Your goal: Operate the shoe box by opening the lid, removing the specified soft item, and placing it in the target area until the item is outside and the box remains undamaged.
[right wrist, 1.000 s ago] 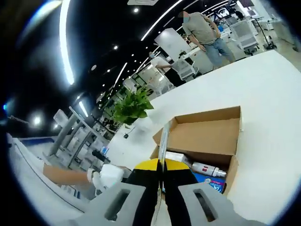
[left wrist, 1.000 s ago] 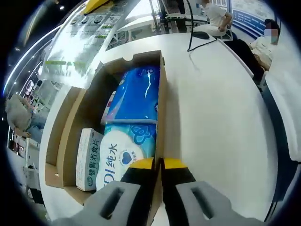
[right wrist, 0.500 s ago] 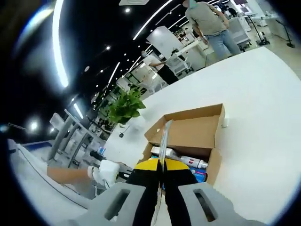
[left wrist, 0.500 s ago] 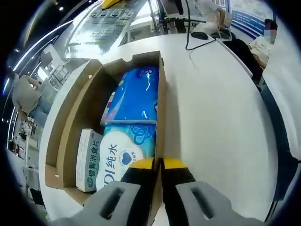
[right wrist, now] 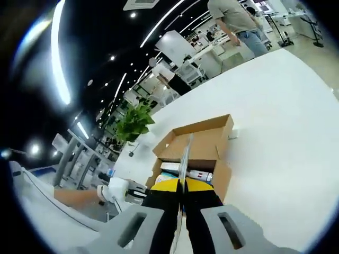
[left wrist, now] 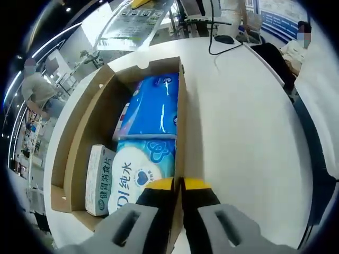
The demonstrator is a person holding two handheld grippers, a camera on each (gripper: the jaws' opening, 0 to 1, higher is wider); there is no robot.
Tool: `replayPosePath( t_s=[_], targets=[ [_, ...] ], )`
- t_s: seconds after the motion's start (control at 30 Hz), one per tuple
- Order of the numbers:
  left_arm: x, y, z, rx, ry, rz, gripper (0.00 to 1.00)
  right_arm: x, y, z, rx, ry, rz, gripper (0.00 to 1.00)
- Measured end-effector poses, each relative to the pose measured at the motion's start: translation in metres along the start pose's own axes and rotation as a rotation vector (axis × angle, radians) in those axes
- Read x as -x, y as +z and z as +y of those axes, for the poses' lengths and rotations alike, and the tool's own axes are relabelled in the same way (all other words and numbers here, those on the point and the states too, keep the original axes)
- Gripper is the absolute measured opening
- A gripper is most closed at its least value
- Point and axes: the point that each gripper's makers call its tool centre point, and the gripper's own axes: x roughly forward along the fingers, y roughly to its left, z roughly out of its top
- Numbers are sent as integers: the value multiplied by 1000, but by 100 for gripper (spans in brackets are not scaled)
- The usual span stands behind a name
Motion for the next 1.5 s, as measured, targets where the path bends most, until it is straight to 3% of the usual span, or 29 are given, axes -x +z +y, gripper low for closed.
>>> replayPosePath(
  t_s=[0.47, 0.83, 1.17, 1.5],
  targets=[
    [0, 0, 0, 2, 0, 1, 4, 16, -9, -26, -31, -55, 39, 0],
    [0, 0, 0, -2, -6, 1, 4, 5, -30, -59, -103, -86, 85, 0],
    [0, 0, 0, -4, -4, 2, 4, -1, -42, -66, -124, -106, 121, 0],
    [0, 1, 0, -3, -7, 1, 4, -11, -55, -78, -129, -142, 200, 0]
  ],
)
